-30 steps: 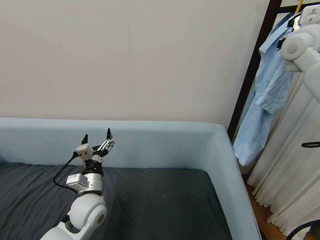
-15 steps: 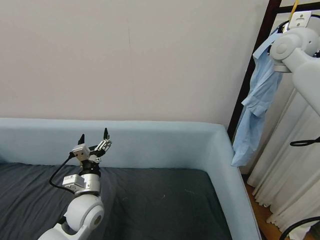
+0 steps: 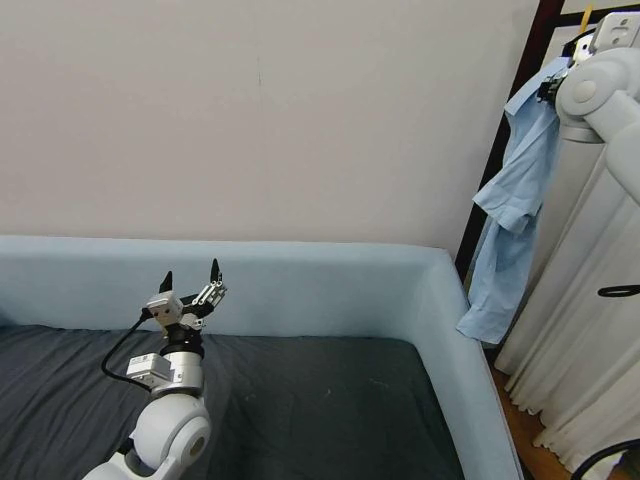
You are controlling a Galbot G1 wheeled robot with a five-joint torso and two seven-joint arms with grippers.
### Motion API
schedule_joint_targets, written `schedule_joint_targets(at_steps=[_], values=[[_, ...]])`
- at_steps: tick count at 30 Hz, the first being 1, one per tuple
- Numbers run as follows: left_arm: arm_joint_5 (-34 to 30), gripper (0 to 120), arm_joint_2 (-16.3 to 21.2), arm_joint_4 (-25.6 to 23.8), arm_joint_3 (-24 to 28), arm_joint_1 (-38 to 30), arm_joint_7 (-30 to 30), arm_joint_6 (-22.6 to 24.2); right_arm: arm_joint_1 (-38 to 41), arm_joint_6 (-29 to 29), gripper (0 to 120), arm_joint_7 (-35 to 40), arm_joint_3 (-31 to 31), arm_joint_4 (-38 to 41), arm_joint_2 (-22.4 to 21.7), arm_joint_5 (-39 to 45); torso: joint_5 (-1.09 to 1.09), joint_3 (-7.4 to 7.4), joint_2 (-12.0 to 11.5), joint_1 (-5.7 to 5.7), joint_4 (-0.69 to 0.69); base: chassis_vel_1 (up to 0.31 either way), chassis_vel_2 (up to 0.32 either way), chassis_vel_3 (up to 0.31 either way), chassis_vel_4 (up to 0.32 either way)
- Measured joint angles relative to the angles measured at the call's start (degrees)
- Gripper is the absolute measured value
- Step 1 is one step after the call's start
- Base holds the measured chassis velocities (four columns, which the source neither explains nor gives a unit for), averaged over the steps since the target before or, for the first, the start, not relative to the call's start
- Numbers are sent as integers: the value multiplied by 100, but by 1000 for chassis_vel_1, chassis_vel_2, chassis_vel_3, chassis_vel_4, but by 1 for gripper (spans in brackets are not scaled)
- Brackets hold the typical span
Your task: Pick up the clothes from the sofa and hang them on the clothes hanger.
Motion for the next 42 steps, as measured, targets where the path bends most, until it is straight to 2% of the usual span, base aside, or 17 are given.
schedule_joint_targets(at_steps=[4, 6, 7, 10, 11, 13, 15, 18, 20, 21, 24, 25, 30, 31, 34, 36, 42], values=[[3, 100, -7, -20, -66, 79, 0, -2, -128, 238, 58, -286, 35, 418, -135, 4, 1, 0, 0, 0, 0, 0, 0, 0, 0], [6, 100, -19, -24, -147, 156, 1, -5, -274, 697, 66, -804, 118, 919, -315, -17, 0, 0, 0, 0, 0, 0, 0, 0, 0], [6, 100, -19, -24, -147, 156, 1, -5, -274, 697, 66, -804, 118, 919, -315, -17, 0, 0, 0, 0, 0, 0, 0, 0, 0], [-5, 100, -34, -30, -231, 232, 11, -13, -569, 1303, 84, -1290, 247, 1667, -547, -69, -2, -1, 1, -1, 1, 0, 0, 0, 0], [-5, 100, -34, -30, -231, 232, 11, -13, -569, 1303, 84, -1290, 247, 1667, -547, -69, -2, -1, 1, -1, 1, 0, 0, 0, 0], [-95, 100, -34, -98, -313, 348, 80, -58, -1084, 1992, 93, -1901, 340, 2323, -801, -516, -1, -1, 1, 0, 0, 0, 0, 0, 0], [-120, 100, -34, -119, -333, 381, 100, -61, -1228, 2117, 96, -2025, 374, 2465, -860, -651, 0, 0, 0, 0, 0, 0, 0, 0, 0], [-262, 100, -93, -378, -631, 864, 291, -35, -2661, 2781, 100, -2480, 803, 3330, -1137, -1713, 2, 0, 0, -1, -1, 0, 0, 0, 0], [-246, 100, -121, -399, -691, 971, 316, -89, -3015, 2899, 100, -2522, 934, 3458, -1159, -1956, 3, 0, 0, 0, 0, 0, 0, 0, 0], [-172, 100, -178, -409, -780, 1101, 377, -212, -3532, 3041, 100, -2530, 1073, 3640, -1166, -2292, 2, -1, 1, -1, 1, 0, 0, 0, 0], [103, 100, -370, -413, -985, 1406, 635, -520, -4925, 3659, 100, -2514, 1599, 3923, -985, -2961, 0, -1, 1, -1, 1, 0, 0, 0, 0], [103, 100, -370, -413, -985, 1406, 635, -520, -4925, 3659, 100, -2514, 1599, 3923, -985, -2961, 0, -1, 1, -1, 1, 0, 0, 0, 0], [406, 100, -666, -518, -1048, 1792, 787, -664, -6984, 3897, 100, -2695, 2738, 4183, -490, -3851, -1, -1, 1, -1, 0, 0, 0, 0, 0], [406, 100, -666, -518, -1048, 1792, 787, -664, -6984, 3897, 100, -2695, 2738, 4183, -490, -3851, -1, -1, 1, -1, 0, 0, 0, 0, 0], [633, 100, -827, -519, -1032, 2039, 861, -731, -8056, 3907, 100, -2785, 3173, 4253, -87, -4453, 3, -1, 0, -1, -2, 0, 0, 0, 0], [875, 100, -971, -488, -1014, 2265, 877, -831, -8843, 4026, 100, -3012, 3514, 4249, 375, -5071, -1, -1, 1, -1, 0, 0, 0, 0, 0], [1298, 100, -1146, -378, -889, 2708, 844, -944, -9853, 4486, 100, -3484, 3876, 4105, 1034, -5839, -1, -1, 1, -1, 0, 0, 0, 0, 0]])
